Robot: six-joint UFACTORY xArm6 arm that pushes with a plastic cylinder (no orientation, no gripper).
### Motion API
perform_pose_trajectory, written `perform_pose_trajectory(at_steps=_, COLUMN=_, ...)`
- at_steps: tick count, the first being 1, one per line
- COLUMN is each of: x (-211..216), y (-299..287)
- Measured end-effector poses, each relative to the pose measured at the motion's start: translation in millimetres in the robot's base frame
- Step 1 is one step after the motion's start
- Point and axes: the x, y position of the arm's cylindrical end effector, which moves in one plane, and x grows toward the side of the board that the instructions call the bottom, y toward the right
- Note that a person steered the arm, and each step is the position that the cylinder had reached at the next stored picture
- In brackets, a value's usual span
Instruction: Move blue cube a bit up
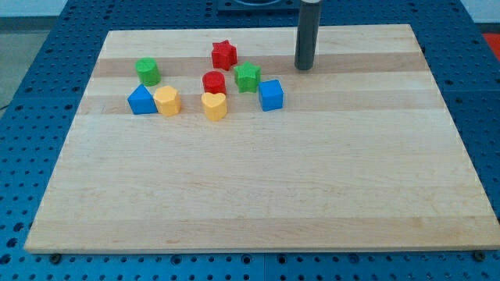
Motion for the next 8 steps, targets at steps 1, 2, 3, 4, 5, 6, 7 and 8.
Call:
perform_pose_trajectory(at_steps=1, x=0, y=0)
perform_pose_trajectory(at_steps=2, x=0, y=0)
perform_pose_trajectory(at_steps=3, x=0, y=-3)
perform_pose_trajectory(at_steps=4, x=3, y=-3)
perform_pose_trajectory(at_steps=5, x=2, y=4)
perform_pose_trajectory(at_steps=6, x=-19, y=8)
perform_pose_trajectory(at_steps=7, x=-28, y=8)
perform_pose_trajectory(at_steps=8, x=-21, y=8)
